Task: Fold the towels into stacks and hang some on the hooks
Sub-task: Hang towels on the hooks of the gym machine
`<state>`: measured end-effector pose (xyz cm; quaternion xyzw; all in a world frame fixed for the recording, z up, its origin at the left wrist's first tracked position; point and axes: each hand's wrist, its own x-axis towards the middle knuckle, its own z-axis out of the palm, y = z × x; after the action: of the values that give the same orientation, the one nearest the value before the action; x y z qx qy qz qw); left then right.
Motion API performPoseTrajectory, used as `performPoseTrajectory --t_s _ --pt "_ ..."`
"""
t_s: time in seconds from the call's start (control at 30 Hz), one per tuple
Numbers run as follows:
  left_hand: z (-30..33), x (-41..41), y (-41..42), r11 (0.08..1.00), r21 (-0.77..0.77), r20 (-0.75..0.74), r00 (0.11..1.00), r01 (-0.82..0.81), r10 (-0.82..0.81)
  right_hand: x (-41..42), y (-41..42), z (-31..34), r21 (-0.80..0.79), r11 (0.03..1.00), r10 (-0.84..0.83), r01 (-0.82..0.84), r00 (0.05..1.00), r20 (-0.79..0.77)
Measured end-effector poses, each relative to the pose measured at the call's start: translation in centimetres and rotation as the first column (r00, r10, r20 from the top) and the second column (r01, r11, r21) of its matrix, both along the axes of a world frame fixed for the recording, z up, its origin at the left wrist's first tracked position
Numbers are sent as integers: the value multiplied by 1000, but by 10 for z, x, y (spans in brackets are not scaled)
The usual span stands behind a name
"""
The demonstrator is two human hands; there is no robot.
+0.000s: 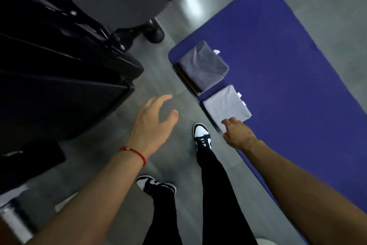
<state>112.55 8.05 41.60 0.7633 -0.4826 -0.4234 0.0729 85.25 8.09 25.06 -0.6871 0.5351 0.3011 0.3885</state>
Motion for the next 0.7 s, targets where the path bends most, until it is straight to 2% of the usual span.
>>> performPoseTrajectory --t_s 0.2,0.37,0.53,0.7 --pt "-179 -26 -32 994 74 27 996 82 -85 -10 -31 -174 28 1000 3 -2 998 -60" --pt "-297 -30 -52 992 103 33 996 74 -77 1 -57 -295 15 981 196 -196 975 -100" --pt "-361 -19 -66 986 132 50 992 106 -114 21 -72 -362 -170 944 276 -282 959 -63" --pt "-367 -8 -57 983 140 36 991 122 -128 28 -72 -374 -303 889 333 -344 939 -88"
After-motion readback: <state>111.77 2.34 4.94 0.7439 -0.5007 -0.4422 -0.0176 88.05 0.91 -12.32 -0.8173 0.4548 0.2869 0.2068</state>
